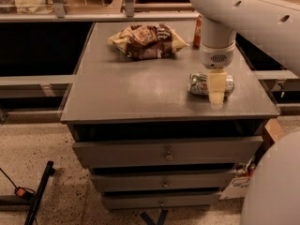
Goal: Knock 7up can over
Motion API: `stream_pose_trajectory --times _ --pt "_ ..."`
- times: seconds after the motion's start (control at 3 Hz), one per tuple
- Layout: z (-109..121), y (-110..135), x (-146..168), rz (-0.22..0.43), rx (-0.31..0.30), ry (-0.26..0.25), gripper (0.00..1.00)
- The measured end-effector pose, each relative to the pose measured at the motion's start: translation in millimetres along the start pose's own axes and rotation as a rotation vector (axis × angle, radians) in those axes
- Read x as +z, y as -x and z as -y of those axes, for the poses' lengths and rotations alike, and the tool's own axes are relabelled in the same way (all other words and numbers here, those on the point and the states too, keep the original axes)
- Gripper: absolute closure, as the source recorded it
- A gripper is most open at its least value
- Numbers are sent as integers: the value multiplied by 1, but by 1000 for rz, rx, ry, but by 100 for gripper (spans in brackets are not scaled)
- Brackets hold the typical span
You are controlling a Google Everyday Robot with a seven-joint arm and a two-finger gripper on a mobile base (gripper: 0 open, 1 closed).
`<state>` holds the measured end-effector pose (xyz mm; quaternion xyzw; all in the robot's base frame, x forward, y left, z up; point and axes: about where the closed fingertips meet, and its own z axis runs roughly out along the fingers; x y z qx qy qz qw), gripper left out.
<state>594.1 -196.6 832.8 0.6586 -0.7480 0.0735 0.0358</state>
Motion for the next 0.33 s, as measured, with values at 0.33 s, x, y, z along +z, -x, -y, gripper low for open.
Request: stream_pose_trajectory --times 0.33 --pt "0 0 0 0 0 0 0"
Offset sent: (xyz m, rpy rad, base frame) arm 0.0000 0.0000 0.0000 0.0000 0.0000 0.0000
